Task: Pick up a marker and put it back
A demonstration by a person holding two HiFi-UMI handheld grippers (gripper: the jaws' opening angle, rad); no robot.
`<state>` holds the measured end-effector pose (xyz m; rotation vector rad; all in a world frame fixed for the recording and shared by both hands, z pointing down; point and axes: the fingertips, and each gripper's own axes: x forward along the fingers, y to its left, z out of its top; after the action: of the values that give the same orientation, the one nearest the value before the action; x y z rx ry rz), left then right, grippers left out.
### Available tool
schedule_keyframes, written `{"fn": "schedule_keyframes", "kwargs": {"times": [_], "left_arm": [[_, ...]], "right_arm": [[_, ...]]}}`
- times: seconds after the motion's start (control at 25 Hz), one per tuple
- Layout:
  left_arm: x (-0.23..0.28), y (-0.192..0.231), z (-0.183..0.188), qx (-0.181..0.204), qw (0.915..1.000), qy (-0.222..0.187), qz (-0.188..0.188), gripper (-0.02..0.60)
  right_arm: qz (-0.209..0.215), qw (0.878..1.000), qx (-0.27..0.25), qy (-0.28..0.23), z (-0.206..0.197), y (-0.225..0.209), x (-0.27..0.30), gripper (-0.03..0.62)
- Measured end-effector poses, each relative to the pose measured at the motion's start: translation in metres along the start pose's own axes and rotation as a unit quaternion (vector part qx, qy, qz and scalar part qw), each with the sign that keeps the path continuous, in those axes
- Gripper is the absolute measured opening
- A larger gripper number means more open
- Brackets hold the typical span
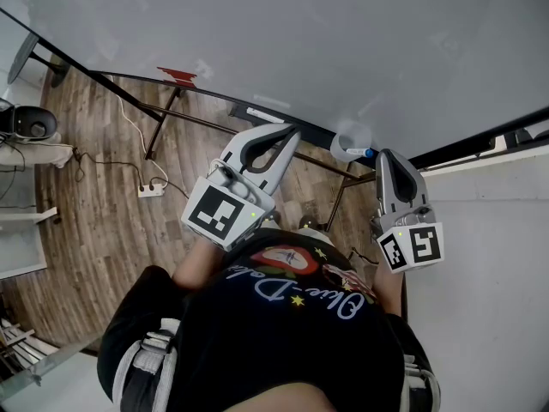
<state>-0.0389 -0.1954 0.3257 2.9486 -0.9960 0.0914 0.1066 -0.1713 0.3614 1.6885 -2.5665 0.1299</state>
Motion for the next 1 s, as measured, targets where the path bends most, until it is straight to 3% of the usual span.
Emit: {"fn": "schedule_keyframes", "kwargs": {"times": [1.0], "left_arm": [[-0.0044, -0.0034, 0.0000, 0.000, 1.0000, -0.001, 0.000, 0.003]], "right_arm": [[0.001, 1.000, 0.002, -0.008, 0.0049, 0.0036, -0.0055, 0.000]]}}
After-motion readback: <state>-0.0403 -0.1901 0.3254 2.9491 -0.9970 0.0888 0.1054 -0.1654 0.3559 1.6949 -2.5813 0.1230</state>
